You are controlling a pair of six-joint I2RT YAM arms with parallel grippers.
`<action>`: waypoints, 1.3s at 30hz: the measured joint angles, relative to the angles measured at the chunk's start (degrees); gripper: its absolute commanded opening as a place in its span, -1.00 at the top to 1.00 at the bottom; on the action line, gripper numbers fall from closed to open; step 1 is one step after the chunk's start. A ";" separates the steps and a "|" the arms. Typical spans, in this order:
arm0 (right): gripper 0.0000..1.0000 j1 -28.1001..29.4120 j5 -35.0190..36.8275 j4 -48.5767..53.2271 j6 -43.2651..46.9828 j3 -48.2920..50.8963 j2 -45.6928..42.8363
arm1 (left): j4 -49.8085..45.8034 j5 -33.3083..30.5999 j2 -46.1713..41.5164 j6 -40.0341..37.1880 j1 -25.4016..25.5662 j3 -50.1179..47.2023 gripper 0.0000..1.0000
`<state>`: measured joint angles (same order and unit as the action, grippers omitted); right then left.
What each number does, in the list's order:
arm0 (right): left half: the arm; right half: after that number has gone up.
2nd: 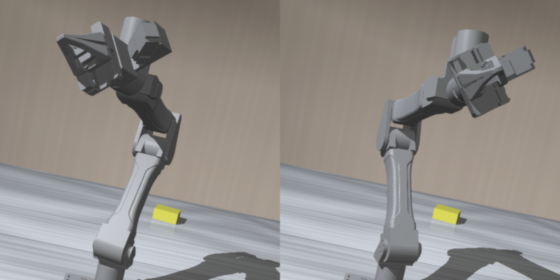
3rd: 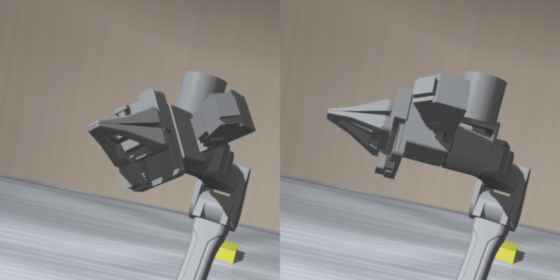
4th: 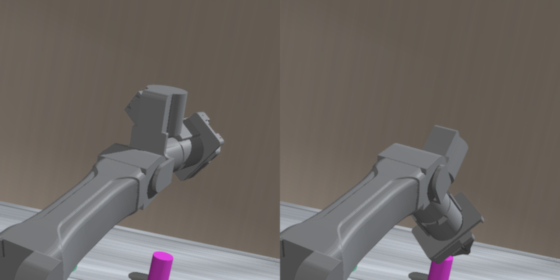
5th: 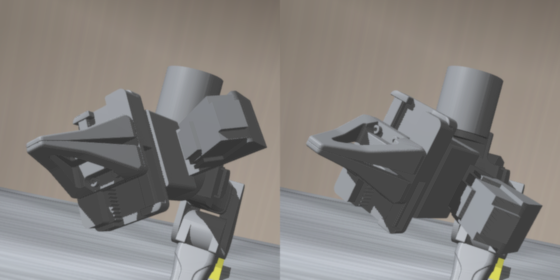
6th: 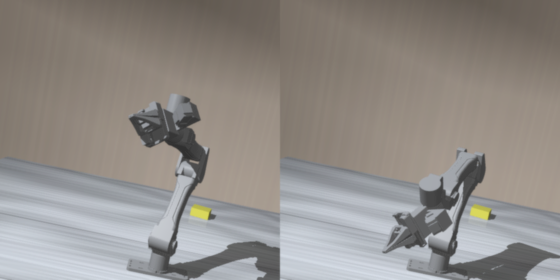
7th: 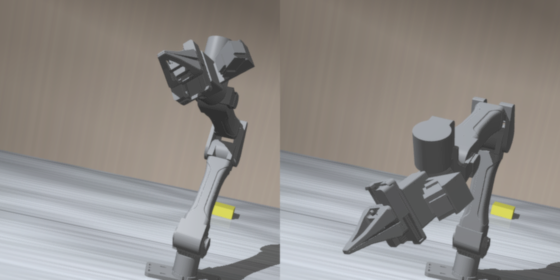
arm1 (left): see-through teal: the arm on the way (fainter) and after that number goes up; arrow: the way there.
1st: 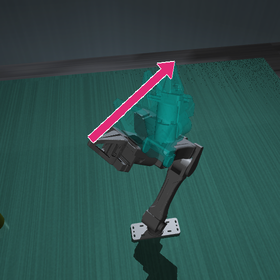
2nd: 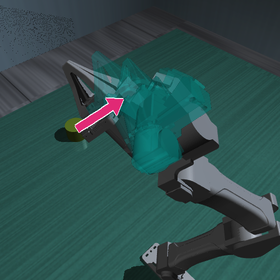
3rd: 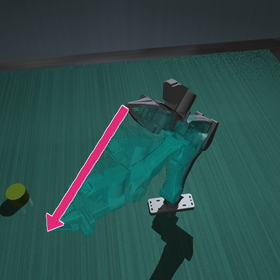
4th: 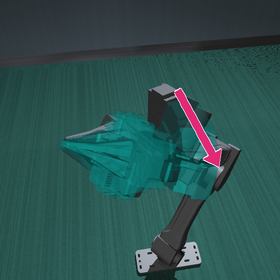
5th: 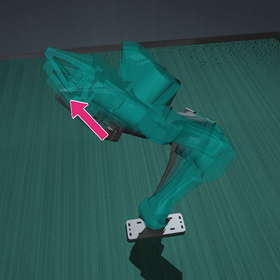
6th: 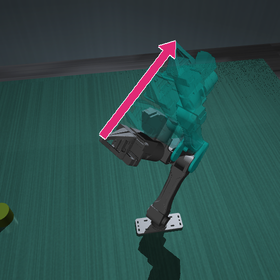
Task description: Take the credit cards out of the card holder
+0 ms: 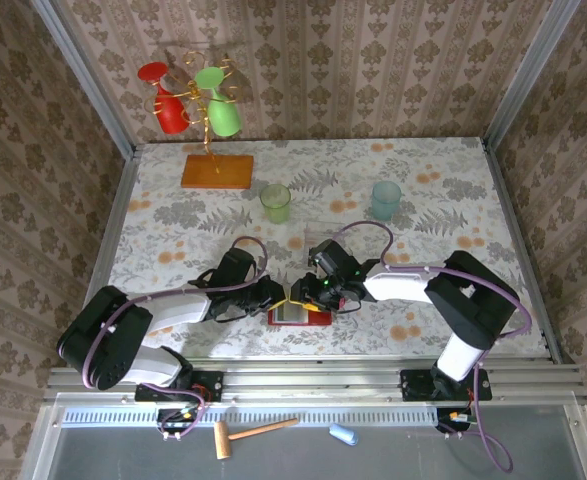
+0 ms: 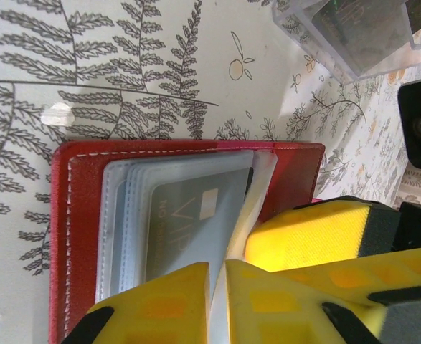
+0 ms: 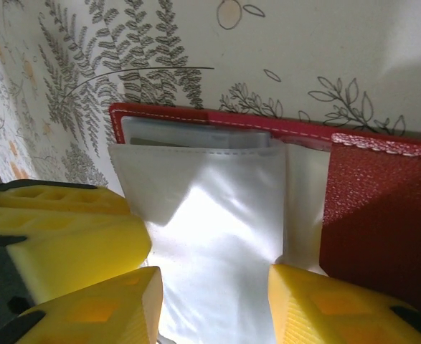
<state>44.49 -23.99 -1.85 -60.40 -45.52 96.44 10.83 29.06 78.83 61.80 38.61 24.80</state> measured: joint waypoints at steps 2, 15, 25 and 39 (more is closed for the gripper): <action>0.12 -0.02 0.17 0.61 0.00 0.00 -0.83 | 0.00 0.17 0.00 0.00 0.00 0.00 0.71; 0.10 -1.42 2.78 7.08 0.79 0.00 -9.38 | -1.29 0.37 -0.04 -0.04 0.11 1.64 0.72; 0.10 -2.47 3.74 8.94 1.66 0.15 -12.31 | -2.19 0.83 0.02 -0.13 1.31 5.73 0.54; 0.05 -4.98 5.62 11.63 1.77 3.85 -20.98 | -1.33 2.29 6.75 -0.28 4.98 10.29 -0.16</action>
<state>39.51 -18.37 9.78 -58.63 -41.67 75.46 9.50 31.35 85.58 61.52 43.59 35.09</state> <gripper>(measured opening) 0.470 0.567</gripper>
